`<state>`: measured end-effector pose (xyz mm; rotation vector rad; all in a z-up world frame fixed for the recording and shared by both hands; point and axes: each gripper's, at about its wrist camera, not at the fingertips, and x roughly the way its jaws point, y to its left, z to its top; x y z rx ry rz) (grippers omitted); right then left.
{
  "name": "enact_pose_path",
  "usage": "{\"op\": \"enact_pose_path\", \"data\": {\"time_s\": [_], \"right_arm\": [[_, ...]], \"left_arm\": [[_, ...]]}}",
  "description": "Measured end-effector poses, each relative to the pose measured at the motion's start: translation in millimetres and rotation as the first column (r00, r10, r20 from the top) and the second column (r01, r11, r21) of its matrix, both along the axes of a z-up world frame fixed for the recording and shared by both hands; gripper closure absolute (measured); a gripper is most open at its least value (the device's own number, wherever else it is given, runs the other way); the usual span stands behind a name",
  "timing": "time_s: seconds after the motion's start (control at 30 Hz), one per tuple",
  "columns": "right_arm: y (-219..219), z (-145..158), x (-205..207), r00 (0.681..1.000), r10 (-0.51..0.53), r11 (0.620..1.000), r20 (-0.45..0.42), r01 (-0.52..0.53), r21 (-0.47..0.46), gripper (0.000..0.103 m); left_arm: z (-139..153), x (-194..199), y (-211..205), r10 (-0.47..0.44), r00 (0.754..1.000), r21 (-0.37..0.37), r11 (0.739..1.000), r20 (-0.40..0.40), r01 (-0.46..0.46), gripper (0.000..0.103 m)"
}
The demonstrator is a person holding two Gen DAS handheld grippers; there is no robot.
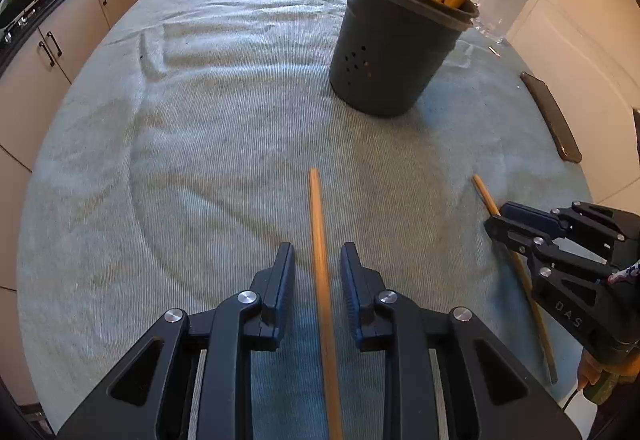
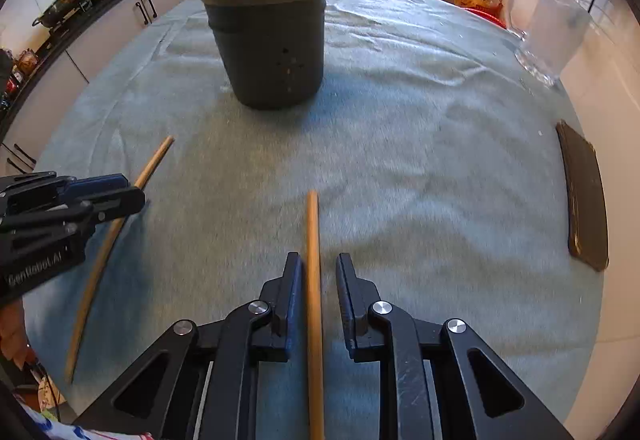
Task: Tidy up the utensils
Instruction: 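Lift both chopsticks upright and carry them toward the black holder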
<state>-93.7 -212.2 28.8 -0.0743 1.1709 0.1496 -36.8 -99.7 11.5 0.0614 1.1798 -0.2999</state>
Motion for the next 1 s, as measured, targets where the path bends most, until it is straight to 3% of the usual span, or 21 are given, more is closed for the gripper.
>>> {"op": "enact_pose_path", "data": {"time_s": [0.17, 0.23, 0.4, 0.63, 1.0], "right_arm": [[6.2, -1.1, 4.5, 1.000, -0.005, 1.000, 0.028, 0.005, -0.005, 0.097], [6.0, -1.1, 1.8, 0.999, -0.013, 1.000, 0.043, 0.013, -0.007, 0.097], [-6.2, 15.6, -8.0, 0.992, -0.055, 0.998, 0.117, 0.053, 0.021, 0.097], [-17.5, 72.1, -42.6, 0.951, -0.100, 0.994, 0.291, 0.086, 0.061, 0.097], [-20.0, 132.6, -90.8, 0.889, -0.141, 0.986, 0.435, 0.088, 0.139, 0.097]], "left_arm": [[0.1, 2.1, -2.8, 0.001, 1.000, -0.002, 1.000, 0.026, -0.001, 0.082], [0.7, -3.5, -0.2, 0.000, 0.999, -0.014, 1.000, 0.044, 0.000, 0.098], [27.7, -17.8, 12.2, 0.038, 0.988, -0.066, 0.997, 0.150, -0.028, 0.098], [78.5, -45.9, 20.6, 0.063, 0.952, -0.098, 0.995, 0.301, -0.035, 0.098], [117.7, -84.9, 19.6, 0.049, 0.895, -0.070, 0.997, 0.444, -0.020, 0.098]]}}
